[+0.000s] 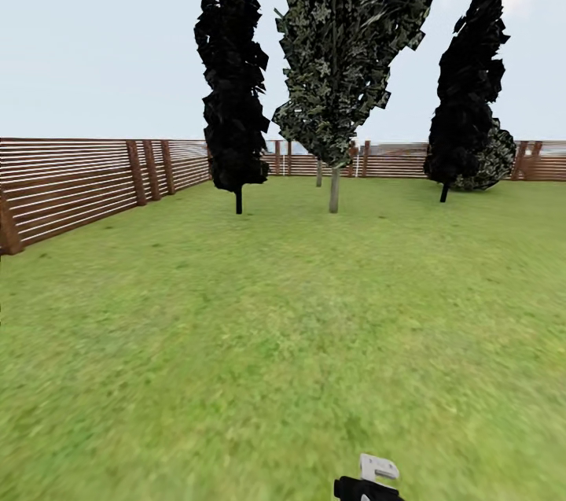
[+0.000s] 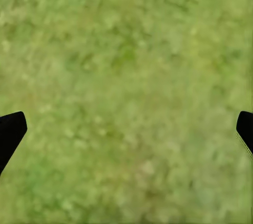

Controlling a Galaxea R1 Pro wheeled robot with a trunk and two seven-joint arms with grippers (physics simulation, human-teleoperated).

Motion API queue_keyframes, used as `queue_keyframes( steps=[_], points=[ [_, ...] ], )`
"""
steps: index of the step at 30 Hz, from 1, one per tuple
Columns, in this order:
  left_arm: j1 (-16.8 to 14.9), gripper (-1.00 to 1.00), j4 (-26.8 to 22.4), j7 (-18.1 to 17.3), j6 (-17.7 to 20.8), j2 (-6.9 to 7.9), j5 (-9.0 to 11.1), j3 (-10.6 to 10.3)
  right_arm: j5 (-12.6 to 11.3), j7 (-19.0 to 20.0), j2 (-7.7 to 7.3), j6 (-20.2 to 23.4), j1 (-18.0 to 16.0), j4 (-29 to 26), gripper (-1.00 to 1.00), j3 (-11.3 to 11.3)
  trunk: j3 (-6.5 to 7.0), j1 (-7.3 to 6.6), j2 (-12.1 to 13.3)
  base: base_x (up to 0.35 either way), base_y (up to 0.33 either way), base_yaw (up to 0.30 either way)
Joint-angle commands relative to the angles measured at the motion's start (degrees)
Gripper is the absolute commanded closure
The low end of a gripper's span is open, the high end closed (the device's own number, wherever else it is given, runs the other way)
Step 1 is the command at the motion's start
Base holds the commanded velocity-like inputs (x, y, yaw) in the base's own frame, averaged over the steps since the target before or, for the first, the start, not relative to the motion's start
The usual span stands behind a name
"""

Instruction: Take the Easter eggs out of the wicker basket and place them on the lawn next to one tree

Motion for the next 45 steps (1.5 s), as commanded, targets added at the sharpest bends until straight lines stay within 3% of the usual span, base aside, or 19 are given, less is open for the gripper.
queue_keyframes(
  steps=[1,45],
  points=[
    [-0.04,-1.0,-0.04,-0.06,-0.15,-0.03,-0.54,0.48,-0.33,-0.26,0.0,0.34,0.0,-0.14,-1.0,0.2,-0.07,0.03,-0.04,0.249,-0.138,0.134],
    [-0.04,-1.0,-0.04,-0.06,-0.51,-0.03,-0.55,0.48,-0.28,-0.26,0.03,0.34,0.0,-0.08,-1.0,0.22,-0.07,0.03,-0.04,0.28,-0.039,0.281]
  ],
)
